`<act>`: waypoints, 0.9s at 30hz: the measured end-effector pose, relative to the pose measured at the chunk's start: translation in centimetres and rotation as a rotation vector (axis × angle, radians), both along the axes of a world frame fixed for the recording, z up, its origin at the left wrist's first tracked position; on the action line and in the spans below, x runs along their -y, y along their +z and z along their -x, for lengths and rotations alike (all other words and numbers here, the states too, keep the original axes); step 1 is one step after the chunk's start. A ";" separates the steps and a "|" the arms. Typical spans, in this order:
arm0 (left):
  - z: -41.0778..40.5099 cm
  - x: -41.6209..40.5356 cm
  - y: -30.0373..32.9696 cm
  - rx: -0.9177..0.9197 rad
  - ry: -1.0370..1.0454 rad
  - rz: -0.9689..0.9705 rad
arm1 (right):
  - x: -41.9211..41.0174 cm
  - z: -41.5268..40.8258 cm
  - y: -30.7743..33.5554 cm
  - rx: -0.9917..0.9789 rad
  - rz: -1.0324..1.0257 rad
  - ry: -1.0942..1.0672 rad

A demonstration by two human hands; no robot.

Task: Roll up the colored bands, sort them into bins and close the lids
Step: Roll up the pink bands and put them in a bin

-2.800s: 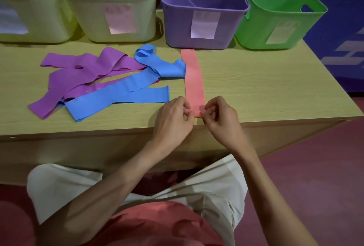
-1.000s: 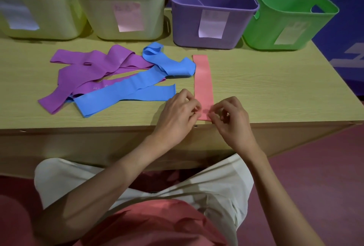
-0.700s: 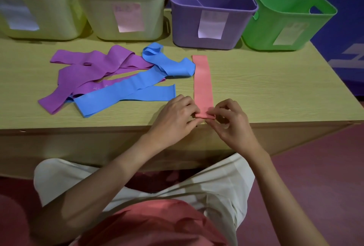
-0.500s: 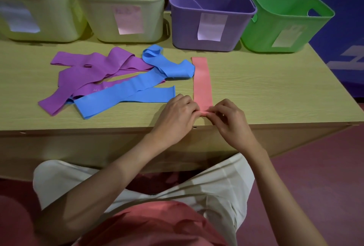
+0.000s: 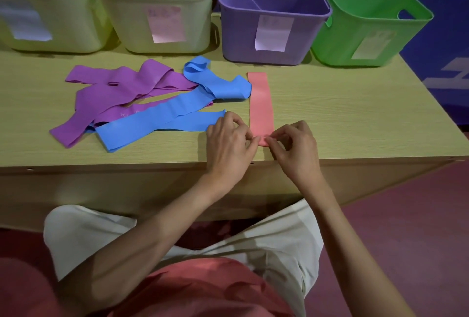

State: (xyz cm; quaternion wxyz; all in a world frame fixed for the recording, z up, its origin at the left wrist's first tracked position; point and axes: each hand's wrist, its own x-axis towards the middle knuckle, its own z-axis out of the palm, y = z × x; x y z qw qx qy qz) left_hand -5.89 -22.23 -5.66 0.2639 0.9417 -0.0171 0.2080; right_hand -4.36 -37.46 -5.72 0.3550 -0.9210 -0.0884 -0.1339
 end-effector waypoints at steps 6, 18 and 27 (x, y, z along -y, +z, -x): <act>-0.3 -0.3 0.1 0.059 -0.138 -0.020 | 0.3 0.0 -0.4 0.033 -0.025 0.013; -0.5 -1.8 0.5 0.018 -0.336 -0.096 | 1.5 -0.6 0.2 -0.010 0.027 0.211; -0.2 -1.1 0.2 0.031 -0.245 -0.042 | 1.3 -0.6 -0.1 -0.022 0.029 0.178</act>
